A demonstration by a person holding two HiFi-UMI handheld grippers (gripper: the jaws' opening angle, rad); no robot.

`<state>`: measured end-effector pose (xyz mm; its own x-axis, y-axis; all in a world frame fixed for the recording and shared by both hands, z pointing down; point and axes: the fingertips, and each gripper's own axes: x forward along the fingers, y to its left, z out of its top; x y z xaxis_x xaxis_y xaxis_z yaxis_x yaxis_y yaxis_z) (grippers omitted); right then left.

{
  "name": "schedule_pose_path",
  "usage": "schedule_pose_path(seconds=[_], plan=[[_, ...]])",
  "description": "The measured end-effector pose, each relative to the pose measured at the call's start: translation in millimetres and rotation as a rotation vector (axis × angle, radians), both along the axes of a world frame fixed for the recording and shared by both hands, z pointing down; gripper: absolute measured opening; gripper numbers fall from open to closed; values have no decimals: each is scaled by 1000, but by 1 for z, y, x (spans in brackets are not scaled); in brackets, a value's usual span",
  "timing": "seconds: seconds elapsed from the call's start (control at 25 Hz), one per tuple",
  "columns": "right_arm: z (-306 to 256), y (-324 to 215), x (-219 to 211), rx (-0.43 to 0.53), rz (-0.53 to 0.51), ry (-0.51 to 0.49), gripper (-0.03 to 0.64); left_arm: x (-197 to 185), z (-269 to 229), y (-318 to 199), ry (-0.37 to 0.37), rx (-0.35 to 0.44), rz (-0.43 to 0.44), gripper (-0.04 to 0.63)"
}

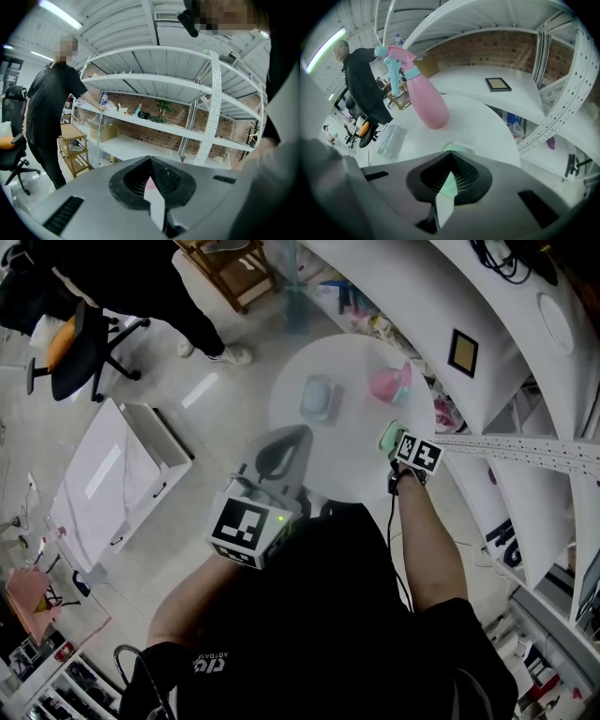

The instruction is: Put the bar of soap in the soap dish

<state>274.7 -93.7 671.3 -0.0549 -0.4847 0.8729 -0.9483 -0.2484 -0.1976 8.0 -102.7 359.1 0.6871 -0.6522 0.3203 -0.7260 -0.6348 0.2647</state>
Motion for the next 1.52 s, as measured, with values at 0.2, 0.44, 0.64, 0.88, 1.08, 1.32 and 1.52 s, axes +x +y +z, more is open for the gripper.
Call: schedule_pose_path(seconds=[0.2,0.44,0.64,0.88,1.08,1.32,1.52], plan=[[-28,-1,4,69,34,-35,17,4,-6,3,18,11,9,0],[-108,3,0,272,-12,-58,15,5,-12,-1,44,32,6,0],[-189,8,-12,475,-120,-42,15,11,-23,0,62,68,1,0],[-263,16,-28,641,-233,54,17,26,-34,13,66,94,25,0],[-323,31,-57,782,-350,102,17,31,-37,29,53,93,31,0],[-378,52,-91,928,-466,136,17,35,-43,40,36,118,50,0],[-412,62,-97,1018,-459,173,15,35,-57,33,34,158,41,0]])
